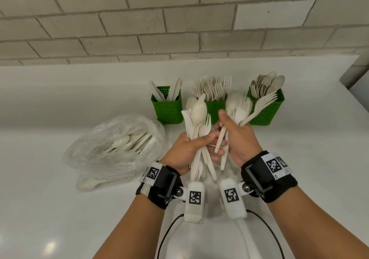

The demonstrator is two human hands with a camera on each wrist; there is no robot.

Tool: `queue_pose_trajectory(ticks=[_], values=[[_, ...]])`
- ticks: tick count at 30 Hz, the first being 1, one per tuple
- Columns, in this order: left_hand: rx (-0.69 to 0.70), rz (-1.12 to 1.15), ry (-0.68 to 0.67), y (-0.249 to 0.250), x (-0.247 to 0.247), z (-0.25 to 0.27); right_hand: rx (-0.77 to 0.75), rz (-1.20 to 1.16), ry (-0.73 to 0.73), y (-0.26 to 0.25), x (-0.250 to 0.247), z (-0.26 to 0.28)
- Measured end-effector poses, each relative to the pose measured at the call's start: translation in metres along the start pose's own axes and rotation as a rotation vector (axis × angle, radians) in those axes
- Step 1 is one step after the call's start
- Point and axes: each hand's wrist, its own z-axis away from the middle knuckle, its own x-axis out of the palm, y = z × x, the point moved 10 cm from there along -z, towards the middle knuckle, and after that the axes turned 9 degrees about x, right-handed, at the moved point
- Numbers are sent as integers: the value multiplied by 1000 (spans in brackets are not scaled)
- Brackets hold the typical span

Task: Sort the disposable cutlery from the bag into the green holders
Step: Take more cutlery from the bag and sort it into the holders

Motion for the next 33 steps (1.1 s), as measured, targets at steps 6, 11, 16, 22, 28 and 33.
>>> queue_pose_trajectory(ticks=[6, 11, 16, 22, 28, 33], values=[[27, -113, 104, -4, -18, -2, -88, 259, -211, -10, 23, 17], [72, -52, 122, 1, -19, -1, -66, 126, 13, -12, -8, 0], [76, -34, 236, 0, -35, -4, -41, -160, 50, -18, -20, -7], [234, -408, 223, 15, -27, -10, -55, 48, -65, -16, 6, 9], [261, -416, 111, 15, -15, -9, -133, 135, -51, -29, 12, 11], [205, -208, 153, 13, -18, -5, -117, 162, 39, -29, -1, 6]])
